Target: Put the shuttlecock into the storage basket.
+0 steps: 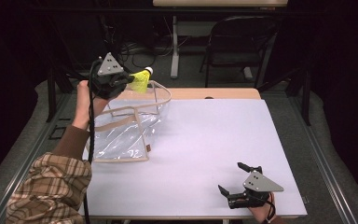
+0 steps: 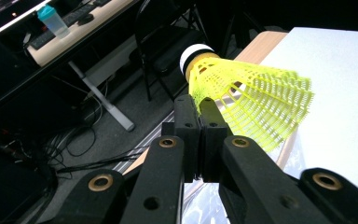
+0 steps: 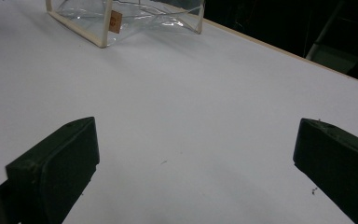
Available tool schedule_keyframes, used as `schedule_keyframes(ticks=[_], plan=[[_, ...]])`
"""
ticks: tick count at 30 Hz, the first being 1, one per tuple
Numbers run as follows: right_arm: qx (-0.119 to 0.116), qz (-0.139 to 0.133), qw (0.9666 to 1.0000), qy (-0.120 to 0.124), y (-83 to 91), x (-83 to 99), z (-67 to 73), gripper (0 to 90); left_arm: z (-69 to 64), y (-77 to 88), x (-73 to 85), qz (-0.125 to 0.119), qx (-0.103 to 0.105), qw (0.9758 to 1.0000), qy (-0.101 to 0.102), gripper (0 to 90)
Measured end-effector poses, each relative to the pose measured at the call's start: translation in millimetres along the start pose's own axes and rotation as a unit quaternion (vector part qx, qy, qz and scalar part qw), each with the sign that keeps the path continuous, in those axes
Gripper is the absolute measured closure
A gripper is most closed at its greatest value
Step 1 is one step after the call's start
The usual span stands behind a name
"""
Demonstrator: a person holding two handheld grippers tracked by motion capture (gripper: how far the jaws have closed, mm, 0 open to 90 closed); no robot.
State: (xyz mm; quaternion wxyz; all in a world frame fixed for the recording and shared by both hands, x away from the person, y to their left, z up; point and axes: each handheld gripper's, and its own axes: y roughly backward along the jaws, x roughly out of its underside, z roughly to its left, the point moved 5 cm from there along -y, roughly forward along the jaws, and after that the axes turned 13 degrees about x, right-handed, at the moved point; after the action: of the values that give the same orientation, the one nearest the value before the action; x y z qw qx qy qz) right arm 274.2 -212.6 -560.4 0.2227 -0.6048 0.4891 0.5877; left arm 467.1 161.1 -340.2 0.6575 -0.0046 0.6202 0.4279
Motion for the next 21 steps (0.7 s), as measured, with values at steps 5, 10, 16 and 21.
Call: schedule_keyframes(ticks=[5, 10, 16, 21], plan=[[0.001, 0.000, 1.0000, 0.002, -0.3, 0.0, -0.3, 0.0, 4.3, 1.7, 4.3, 0.002, -0.005, 1.0000, 0.006, 89.2], [0.001, 0.000, 1.0000, 0.001, -0.3, 0.1, -0.1, 0.0, 7.7, 2.8, 7.7, 0.004, -0.010, 0.9999, 0.011, 89.2], [0.002, 0.000, 1.0000, 0.003, -0.5, 0.1, -0.4, 0.0, 10.8, 3.8, 11.5, 0.008, -0.013, 0.9998, 0.015, 89.2], [0.002, 0.000, 1.0000, 0.002, -0.5, 0.1, -0.3, 0.0, 13.8, 4.2, 15.4, 0.011, -0.016, 0.9996, 0.020, 89.2]])
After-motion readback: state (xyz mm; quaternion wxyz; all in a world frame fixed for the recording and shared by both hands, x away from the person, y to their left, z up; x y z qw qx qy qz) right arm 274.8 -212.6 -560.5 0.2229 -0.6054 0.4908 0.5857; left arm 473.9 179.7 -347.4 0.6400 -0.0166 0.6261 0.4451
